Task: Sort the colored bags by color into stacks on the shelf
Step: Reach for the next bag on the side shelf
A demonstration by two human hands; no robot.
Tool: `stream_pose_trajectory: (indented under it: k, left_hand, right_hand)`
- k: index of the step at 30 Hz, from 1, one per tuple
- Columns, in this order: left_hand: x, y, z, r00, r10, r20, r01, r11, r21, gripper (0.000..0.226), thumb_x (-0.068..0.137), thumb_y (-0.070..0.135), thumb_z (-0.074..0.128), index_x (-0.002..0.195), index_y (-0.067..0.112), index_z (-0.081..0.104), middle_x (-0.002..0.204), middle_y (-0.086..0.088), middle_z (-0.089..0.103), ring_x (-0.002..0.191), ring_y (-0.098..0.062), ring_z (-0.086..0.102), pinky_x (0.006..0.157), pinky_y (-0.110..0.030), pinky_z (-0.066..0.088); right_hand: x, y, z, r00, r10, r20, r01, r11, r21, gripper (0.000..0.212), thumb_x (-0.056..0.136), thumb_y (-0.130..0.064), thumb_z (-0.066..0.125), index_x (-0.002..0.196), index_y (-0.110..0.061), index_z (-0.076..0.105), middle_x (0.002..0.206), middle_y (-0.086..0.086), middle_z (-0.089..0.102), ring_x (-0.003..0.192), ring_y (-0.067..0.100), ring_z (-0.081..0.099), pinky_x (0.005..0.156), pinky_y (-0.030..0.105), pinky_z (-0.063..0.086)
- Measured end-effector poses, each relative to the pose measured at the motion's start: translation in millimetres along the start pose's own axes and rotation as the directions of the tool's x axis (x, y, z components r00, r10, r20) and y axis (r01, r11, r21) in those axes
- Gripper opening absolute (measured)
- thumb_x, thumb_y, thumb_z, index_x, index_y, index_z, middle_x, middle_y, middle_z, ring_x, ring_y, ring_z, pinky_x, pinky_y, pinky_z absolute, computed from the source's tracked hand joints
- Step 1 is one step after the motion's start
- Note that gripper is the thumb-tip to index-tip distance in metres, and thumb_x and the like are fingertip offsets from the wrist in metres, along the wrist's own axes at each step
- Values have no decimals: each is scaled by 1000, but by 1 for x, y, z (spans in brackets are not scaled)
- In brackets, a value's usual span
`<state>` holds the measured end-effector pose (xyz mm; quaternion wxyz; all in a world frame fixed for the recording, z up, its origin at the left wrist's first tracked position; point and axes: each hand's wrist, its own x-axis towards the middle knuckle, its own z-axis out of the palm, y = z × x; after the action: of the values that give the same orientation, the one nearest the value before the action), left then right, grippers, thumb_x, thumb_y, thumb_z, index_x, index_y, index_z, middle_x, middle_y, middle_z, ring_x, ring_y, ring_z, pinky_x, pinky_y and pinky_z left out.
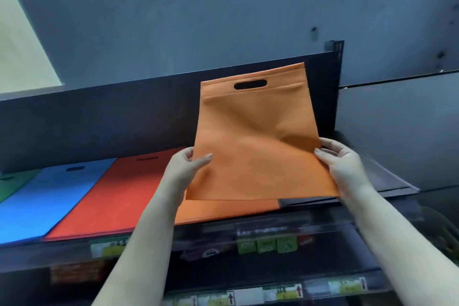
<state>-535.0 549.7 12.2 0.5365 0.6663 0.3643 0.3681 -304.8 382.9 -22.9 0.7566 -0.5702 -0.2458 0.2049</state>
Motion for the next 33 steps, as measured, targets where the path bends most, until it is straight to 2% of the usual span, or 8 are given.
stream_pose_trajectory:
  k: [4, 7, 9, 12, 18, 23, 28, 33]
  left_hand:
    - [11, -39, -45, 982, 122, -142, -78, 956, 281, 25, 82, 6, 71, 106, 5, 64, 94, -8, 68, 78, -15, 64, 65, -16, 50]
    - [17, -64, -58, 973, 193, -130, -115, 883, 456, 28, 82, 9, 71, 109, 8, 62, 101, -6, 68, 94, -20, 64, 80, -27, 50]
    - [21, -78, -63, 973, 202, -108, -109, 822, 559, 30, 82, 13, 71, 111, 10, 62, 109, -6, 67, 101, -22, 62, 86, -31, 48]
    - [24, -90, -65, 981, 181, -66, -84, 711, 698, 36, 83, 24, 70, 116, 13, 61, 114, -7, 66, 106, -25, 59, 82, -30, 43]
    - [32, -94, -70, 991, 130, -37, -51, 611, 790, 49, 84, 36, 66, 125, 13, 51, 120, -8, 59, 112, -28, 54, 88, -35, 42]
    - [37, -81, -58, 975, 222, 15, -111, 424, 899, 54, 92, 41, 54, 138, 15, 40, 132, -8, 49, 118, -29, 45, 93, -39, 39]
    - [41, -44, 7, 920, 342, 190, -304, 320, 897, 53, 95, 45, 45, 140, 18, 40, 138, -2, 47, 122, -26, 45, 92, -38, 39]
    - [36, -4, 114, 821, 420, 387, -506, 220, 834, 54, 95, 46, 43, 141, 18, 36, 139, 0, 46, 125, -25, 42, 93, -37, 37]
  right_hand:
    - [-3, 28, 51, 989, -145, 1, 138, 939, -316, 12, 87, -5, 65, 88, -17, 66, 87, 5, 68, 81, 20, 63, 73, 34, 52]
    - [0, 45, 71, 963, -266, 51, 237, 736, -634, 10, 85, -9, 67, 93, -14, 68, 88, 4, 68, 83, 18, 59, 78, 28, 44]
    - [1, 57, 79, 967, -238, 89, 224, 628, -745, 15, 87, -10, 65, 101, -10, 67, 96, 6, 68, 87, 17, 56, 78, 24, 40]
    - [2, 66, 82, 985, -138, 105, 159, 477, -864, 18, 89, -15, 61, 106, -12, 65, 106, 6, 67, 99, 25, 58, 80, 30, 43]
    - [5, 65, 86, 996, -51, 76, 88, 299, -950, 28, 89, -22, 61, 116, -14, 58, 115, 8, 63, 109, 30, 55, 84, 34, 43]
    - [4, 50, 83, 986, -91, 140, 161, 278, -947, 36, 91, -26, 58, 125, -14, 54, 122, 7, 57, 114, 28, 52, 92, 36, 44]
    - [3, 13, 44, 949, -188, 253, 257, 1, -966, 44, 95, -35, 49, 135, -17, 47, 131, 2, 50, 118, 24, 45, 94, 36, 39]
    - [5, -33, -35, 944, -235, 231, 169, -256, -952, 45, 95, -44, 44, 132, -18, 46, 134, 1, 47, 122, 23, 43, 92, 35, 39]
